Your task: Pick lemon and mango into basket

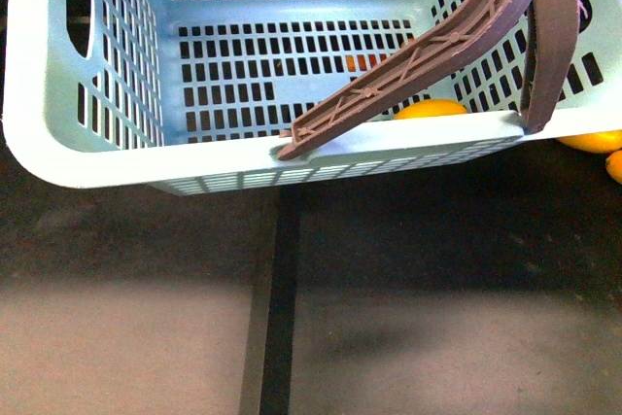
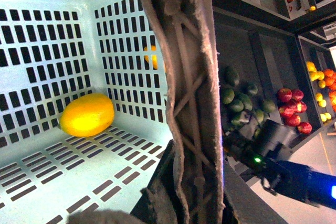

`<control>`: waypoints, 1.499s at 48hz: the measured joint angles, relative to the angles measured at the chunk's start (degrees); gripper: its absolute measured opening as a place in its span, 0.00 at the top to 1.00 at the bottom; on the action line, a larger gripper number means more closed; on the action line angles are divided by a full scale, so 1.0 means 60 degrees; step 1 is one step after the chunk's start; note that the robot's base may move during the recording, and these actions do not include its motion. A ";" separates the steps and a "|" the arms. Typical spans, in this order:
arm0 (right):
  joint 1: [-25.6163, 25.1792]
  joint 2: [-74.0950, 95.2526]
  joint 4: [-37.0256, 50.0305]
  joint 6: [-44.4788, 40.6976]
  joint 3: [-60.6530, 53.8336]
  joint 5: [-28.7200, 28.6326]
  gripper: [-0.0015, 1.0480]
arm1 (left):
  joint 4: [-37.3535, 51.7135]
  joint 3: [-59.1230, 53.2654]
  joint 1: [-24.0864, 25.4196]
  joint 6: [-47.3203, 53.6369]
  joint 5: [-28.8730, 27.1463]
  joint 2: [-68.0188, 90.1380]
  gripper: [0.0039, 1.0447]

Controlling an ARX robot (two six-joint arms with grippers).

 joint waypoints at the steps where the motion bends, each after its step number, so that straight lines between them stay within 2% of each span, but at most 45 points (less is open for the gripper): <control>1: -0.0044 -0.0357 0.0047 -0.0171 -0.0182 -0.0157 0.37 | 0.0000 0.0000 0.0000 0.0000 0.0000 0.0000 0.94; 4: -0.0098 -0.1104 0.0087 -0.0488 -0.0535 -0.0357 0.37 | 0.0000 0.0000 0.0000 0.0000 0.0000 0.0000 0.94; 9: -0.0044 -0.3173 0.0044 -0.1151 -0.1308 -0.1231 0.37 | 0.0000 0.0000 0.0000 0.0000 0.0022 0.0000 0.94; 16: 0.0878 -0.5712 -0.0419 -0.1370 -0.1694 -0.2007 0.38 | 0.0000 0.0000 0.0000 -0.0004 0.0025 0.0000 0.94; 18: 0.1126 -0.5956 -0.0423 -0.1370 -0.1694 -0.2014 0.38 | 0.0000 0.0000 0.0000 0.0000 0.0022 0.0000 0.94; 22: 0.2251 -0.6448 -0.0408 -0.1366 -0.1541 -0.1993 0.38 | 0.0000 0.0000 0.0000 0.0000 0.0015 0.0000 0.94; 31: 0.4156 -0.6043 -0.0277 -0.1362 -0.0765 -0.1348 0.38 | 0.0000 0.0000 0.0000 0.0000 0.0007 0.0000 0.94; 49: 0.6852 -0.4637 -0.0299 -0.1606 0.0998 -0.0557 0.38 | 0.0000 0.0000 0.0000 0.0000 0.0025 0.0000 0.94; 54: 0.7125 -0.4503 -0.0382 -0.1723 0.1053 -0.0433 0.34 | 0.0000 0.0000 0.0000 0.0000 0.0015 0.0000 0.94; 64: 0.7125 -0.4554 -0.0426 -0.1756 0.0907 -0.0237 0.08 | 0.0000 0.0000 0.0000 0.0000 -0.0007 0.0000 0.94; 72: 0.6681 -0.5158 -0.0707 -0.1931 0.0339 0.0025 0.08 | -0.0007 -0.0011 0.0000 -0.0047 0.0047 0.0000 0.94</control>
